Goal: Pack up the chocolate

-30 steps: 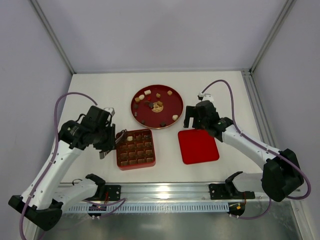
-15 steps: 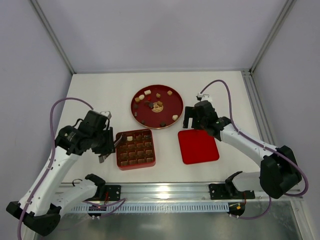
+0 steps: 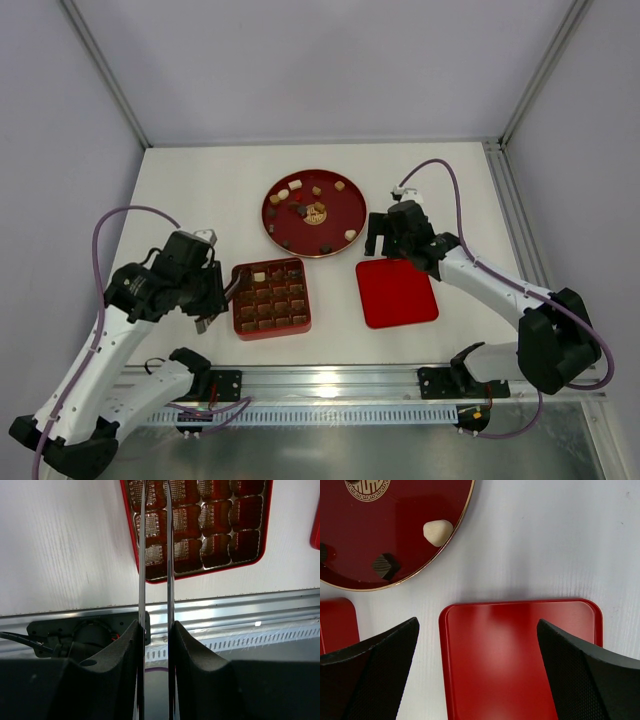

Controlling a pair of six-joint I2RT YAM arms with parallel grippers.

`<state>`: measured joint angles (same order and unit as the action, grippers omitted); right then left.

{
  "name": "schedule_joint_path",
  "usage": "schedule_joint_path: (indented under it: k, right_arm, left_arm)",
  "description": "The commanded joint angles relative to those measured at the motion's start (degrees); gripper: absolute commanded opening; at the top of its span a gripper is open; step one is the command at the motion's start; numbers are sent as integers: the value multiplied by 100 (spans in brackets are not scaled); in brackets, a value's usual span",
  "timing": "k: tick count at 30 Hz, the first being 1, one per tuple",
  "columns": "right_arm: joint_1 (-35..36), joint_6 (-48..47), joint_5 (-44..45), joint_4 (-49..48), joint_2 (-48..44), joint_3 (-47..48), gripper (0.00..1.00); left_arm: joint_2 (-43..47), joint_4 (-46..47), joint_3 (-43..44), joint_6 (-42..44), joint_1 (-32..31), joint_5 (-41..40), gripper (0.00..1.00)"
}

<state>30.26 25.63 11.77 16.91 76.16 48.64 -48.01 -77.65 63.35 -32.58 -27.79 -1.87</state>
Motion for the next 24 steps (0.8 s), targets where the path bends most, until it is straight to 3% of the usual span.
schedule_joint_path:
  k: [1,24]
  right_arm:
    - [-3,21,-26,-249,22,207,100]
    - [-3,48,-61,-328,92,163,100]
  left_arm:
    - [186,-655,-95,-108,-7,-50,30]
    - [257,-629,-376,-214,-7,-15,31]
